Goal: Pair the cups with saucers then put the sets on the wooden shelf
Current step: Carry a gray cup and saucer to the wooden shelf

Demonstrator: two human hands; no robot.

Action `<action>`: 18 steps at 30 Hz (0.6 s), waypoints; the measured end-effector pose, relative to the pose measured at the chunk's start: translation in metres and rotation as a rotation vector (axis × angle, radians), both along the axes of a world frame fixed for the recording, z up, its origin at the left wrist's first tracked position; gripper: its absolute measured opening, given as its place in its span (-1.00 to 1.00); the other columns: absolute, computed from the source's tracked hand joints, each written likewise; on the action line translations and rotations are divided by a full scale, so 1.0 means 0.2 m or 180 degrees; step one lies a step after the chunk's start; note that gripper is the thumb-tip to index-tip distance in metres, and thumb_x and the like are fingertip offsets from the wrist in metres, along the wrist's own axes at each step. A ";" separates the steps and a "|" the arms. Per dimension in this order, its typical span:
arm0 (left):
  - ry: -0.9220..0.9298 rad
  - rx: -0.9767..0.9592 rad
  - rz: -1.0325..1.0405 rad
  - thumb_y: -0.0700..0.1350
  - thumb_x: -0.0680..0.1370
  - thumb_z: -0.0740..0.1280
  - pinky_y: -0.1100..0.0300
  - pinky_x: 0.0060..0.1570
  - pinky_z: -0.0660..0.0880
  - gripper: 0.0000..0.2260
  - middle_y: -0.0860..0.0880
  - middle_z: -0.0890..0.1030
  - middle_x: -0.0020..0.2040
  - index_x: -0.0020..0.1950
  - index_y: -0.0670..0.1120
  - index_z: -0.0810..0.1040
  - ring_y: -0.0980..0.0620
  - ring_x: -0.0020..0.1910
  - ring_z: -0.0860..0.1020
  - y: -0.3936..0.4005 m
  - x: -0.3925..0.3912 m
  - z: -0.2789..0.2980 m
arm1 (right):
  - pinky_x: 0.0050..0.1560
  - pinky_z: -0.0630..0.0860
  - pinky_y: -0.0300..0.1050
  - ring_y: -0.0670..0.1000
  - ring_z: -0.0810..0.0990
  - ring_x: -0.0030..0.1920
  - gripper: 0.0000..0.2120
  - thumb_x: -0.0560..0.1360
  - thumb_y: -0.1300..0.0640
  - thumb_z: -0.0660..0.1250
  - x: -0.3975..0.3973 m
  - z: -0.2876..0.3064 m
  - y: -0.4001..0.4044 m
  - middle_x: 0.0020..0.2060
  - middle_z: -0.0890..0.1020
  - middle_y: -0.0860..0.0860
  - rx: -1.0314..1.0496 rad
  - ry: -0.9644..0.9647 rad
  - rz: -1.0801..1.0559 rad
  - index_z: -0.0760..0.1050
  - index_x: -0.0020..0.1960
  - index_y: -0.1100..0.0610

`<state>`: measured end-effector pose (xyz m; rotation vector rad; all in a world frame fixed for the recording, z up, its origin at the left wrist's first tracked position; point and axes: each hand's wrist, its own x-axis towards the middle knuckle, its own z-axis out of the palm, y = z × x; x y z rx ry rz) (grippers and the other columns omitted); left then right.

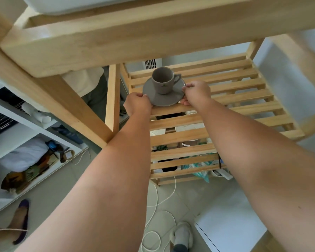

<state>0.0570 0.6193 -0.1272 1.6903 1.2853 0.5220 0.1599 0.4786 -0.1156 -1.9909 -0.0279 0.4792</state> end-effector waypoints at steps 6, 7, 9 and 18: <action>-0.0089 0.0064 0.0060 -0.08 0.54 0.37 0.04 -0.04 0.66 -0.92 -0.03 0.68 -0.11 -0.15 0.05 0.60 -0.02 -0.15 0.67 0.04 0.05 -0.03 | -0.24 0.68 -0.09 0.03 0.71 -0.32 -0.83 0.56 0.15 0.33 0.05 -0.01 0.01 -0.31 0.70 0.12 0.0135 0.0122 0.0051 0.58 0.14 0.10; -0.0088 0.0060 0.0072 -0.07 0.54 0.37 0.04 -0.04 0.66 -0.92 -0.03 0.68 -0.12 -0.15 0.05 0.60 -0.02 -0.15 0.68 0.04 0.05 -0.03 | -0.24 0.68 -0.08 0.03 0.72 -0.32 -0.82 0.56 0.14 0.33 0.05 -0.01 0.01 -0.31 0.70 0.11 0.0148 0.0147 0.0035 0.57 0.15 0.09; -0.0066 0.0068 0.0070 -0.05 0.54 0.37 0.04 -0.02 0.65 -0.93 -0.02 0.69 -0.12 -0.11 0.03 0.64 -0.02 -0.14 0.68 0.05 0.07 -0.04 | -0.26 0.68 -0.09 0.01 0.72 -0.34 -0.79 0.55 0.12 0.35 0.07 -0.02 0.02 -0.33 0.70 0.10 0.0178 0.0193 -0.0016 0.57 0.18 0.08; -0.0031 -0.0147 0.0190 -0.01 0.55 0.32 0.03 -0.09 0.67 -0.84 -0.07 0.69 -0.17 -0.19 -0.01 0.61 -0.06 -0.21 0.69 0.06 0.07 -0.04 | -0.28 0.67 -0.13 0.00 0.71 -0.33 -0.77 0.52 0.07 0.39 0.05 -0.02 0.02 -0.30 0.70 0.08 0.0222 0.0140 -0.0149 0.59 0.17 0.08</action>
